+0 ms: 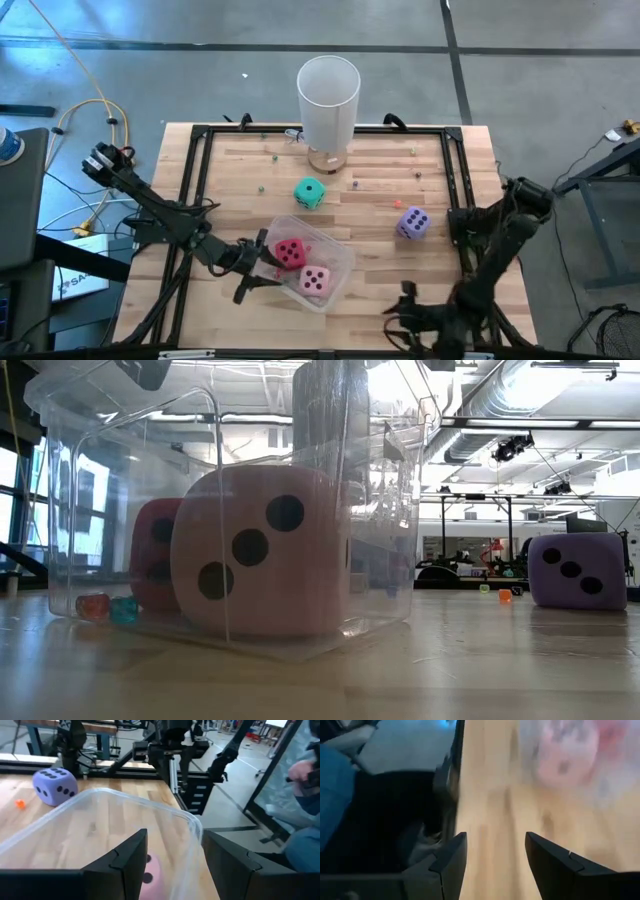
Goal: Pick & Place Dice
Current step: Put the small blue dice into the transparent bin
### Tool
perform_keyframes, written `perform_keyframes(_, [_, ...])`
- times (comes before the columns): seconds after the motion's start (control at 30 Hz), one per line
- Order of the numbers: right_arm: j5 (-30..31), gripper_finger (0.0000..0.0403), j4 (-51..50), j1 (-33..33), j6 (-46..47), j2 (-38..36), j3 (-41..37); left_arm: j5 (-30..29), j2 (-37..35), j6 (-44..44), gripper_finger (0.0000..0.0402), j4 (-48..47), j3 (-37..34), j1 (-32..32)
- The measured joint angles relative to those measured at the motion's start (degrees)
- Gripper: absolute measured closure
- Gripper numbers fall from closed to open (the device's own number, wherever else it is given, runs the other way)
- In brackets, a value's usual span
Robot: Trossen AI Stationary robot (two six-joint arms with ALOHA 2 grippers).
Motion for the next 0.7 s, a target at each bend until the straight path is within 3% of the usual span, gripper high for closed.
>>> perform_keyframes(0.27, [-5.4, 0.0211, -17.6, 5.1, 34.2, 0.3, 0.0, 1.5, 0.0, -0.1, 0.0215, 0.3, 0.0, -2.4])
perform_keyframes(0.47, [-5.7, 0.0211, -21.5, 7.9, 45.2, 4.1, 0.0, 1.5, 0.0, -0.2, 0.0215, 0.5, 0.0, -2.6])
perform_keyframes(0.7, [-6.9, 0.0211, -22.5, 8.1, 46.3, 9.1, 0.0, 2.3, 0.0, -0.2, 0.0215, 0.5, 0.0, -5.1])
